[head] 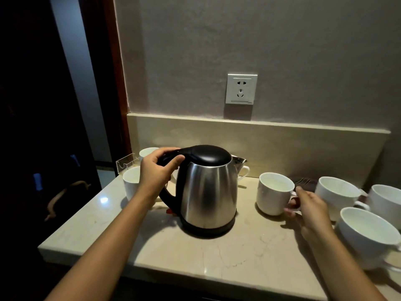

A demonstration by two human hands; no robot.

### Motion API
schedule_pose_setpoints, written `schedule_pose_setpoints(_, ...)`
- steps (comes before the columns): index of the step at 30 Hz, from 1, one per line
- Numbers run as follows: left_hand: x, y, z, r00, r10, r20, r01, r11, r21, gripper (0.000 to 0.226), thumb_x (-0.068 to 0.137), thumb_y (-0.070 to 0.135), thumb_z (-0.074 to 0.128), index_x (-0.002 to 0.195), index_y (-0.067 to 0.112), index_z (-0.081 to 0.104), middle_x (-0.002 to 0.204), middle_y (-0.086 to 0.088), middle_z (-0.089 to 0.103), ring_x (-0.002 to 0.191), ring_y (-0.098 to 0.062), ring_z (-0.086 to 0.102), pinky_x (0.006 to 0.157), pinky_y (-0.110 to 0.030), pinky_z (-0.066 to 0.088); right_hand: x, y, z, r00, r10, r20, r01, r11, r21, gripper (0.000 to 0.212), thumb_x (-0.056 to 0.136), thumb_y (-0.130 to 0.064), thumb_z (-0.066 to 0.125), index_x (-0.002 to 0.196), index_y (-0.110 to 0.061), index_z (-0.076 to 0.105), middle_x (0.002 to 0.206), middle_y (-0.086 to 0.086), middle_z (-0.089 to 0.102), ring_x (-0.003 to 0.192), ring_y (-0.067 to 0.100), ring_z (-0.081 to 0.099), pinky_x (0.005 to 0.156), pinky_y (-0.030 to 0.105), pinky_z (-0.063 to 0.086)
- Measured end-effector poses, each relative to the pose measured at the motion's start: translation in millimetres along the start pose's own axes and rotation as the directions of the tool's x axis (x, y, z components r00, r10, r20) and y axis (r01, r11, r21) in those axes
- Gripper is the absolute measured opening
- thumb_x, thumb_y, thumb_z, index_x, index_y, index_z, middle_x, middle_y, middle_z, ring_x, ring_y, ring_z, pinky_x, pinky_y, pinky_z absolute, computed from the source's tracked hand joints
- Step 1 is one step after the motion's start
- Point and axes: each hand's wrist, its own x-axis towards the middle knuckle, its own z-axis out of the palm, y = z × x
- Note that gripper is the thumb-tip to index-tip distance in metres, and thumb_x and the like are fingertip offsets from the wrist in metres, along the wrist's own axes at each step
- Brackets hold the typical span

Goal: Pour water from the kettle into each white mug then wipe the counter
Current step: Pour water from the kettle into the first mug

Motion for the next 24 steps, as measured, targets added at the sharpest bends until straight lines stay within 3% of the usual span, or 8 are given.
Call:
schedule_pose_setpoints(3,-1,-4,-4,0.999,0.037,0.032,-0.036,0.999,-0.017,0.035,0.068,0.035,0.080,0.103,0.038,0.073,0.099,0.013,0.075,0.087,-0.006,0.070,0.066,-0.015,0.052,5,2,-1,1.000,-0.004,0.019,0.002,0.994,0.113,0.020,0.096,-0.023,0.050,0.078,-0.015,0.054,0.053,0.001,0.038,0.036,0.007,0.040,0.037,0.019,0.043)
schedule_pose_setpoints(7,0,-5,-4,0.992,0.114,0.046,-0.111,0.993,-0.049,0.041,0.068,0.026,0.081,0.107,0.038,0.072,0.104,0.015,0.075,0.096,-0.005,0.070,0.078,-0.014,0.051,11,6,-2,0.999,-0.016,0.047,0.006,0.978,0.207,0.015,0.095,-0.019,0.052,0.082,-0.012,0.053,0.037,-0.009,0.035,0.033,0.004,0.034,0.034,0.014,0.032)
schedule_pose_setpoints(17,2,-10,1,0.992,0.126,0.018,-0.125,0.991,-0.043,0.053,0.067,-0.007,0.080,0.105,0.028,0.069,0.091,0.029,0.073,0.087,0.006,0.068,0.081,-0.012,0.050,8,8,-2,0.999,-0.008,0.052,-0.008,0.952,0.306,0.026,0.089,-0.018,0.062,0.070,-0.015,0.044,0.036,-0.009,0.031,0.027,0.003,0.022,0.028,0.010,0.017)
schedule_pose_setpoints(20,3,-5,4,0.989,0.148,0.026,-0.147,0.987,-0.059,0.047,0.067,0.004,0.081,0.105,0.029,0.071,0.093,0.027,0.073,0.089,0.004,0.068,0.084,-0.014,0.051,4,6,-2,0.996,0.011,0.086,-0.033,0.963,0.268,0.027,0.088,-0.019,0.062,0.069,-0.016,0.043,0.036,-0.009,0.029,0.028,0.002,0.022,0.029,0.009,0.016)
schedule_pose_setpoints(24,6,6,9,0.973,0.215,0.082,-0.209,0.975,-0.071,0.042,0.061,0.030,0.083,0.100,0.044,0.075,0.099,0.021,0.075,0.094,-0.001,0.070,0.080,-0.011,0.050,3,6,-5,0.987,0.039,0.155,-0.072,0.973,0.218,0.026,0.086,-0.019,0.064,0.069,-0.016,0.045,0.046,-0.004,0.030,0.032,0.003,0.024,0.029,0.010,0.014)
